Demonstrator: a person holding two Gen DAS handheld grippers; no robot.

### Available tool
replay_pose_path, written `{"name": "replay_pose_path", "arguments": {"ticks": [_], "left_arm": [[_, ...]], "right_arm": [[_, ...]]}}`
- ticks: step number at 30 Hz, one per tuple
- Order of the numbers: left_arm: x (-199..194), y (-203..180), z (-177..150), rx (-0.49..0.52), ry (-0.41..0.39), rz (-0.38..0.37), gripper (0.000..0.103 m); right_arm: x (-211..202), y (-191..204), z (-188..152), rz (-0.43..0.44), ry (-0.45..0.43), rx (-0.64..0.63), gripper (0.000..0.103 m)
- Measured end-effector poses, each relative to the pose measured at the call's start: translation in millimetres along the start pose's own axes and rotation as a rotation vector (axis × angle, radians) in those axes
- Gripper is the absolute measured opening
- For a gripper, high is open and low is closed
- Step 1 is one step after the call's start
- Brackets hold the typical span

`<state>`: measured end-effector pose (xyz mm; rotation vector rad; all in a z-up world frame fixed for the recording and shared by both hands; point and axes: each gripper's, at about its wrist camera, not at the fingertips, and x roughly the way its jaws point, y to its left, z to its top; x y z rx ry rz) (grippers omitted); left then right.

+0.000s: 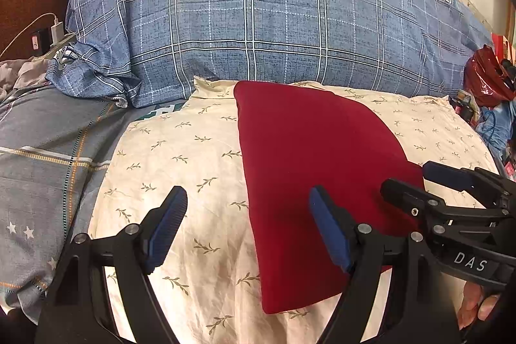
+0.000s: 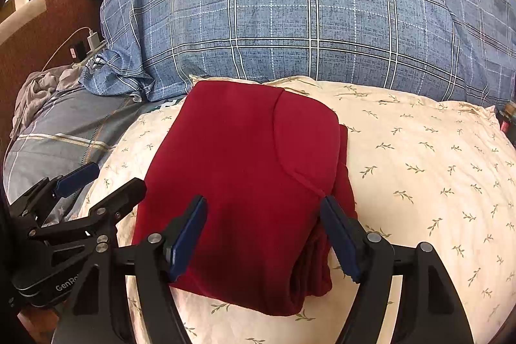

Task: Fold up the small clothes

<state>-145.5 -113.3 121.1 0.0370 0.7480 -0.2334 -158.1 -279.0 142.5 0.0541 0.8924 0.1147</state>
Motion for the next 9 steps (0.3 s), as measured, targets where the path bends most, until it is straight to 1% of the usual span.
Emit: {"name": "replay_pose_path", "arguments": {"ticks": [6, 9], "left_arm": [[-0.5, 0.6, -2.1, 0.002, -0.009, -0.011, 0.078], [2.0, 7.4, -0.2, -0.005, 0.008, -0.023, 0.078]], "right_arm": [[0.2, 1.5, -0.9, -0.002, -0.001, 0.0, 0.075], [-1.5, -1.3, -0.4, 0.009, -0.012, 0.008, 0.075]]}}
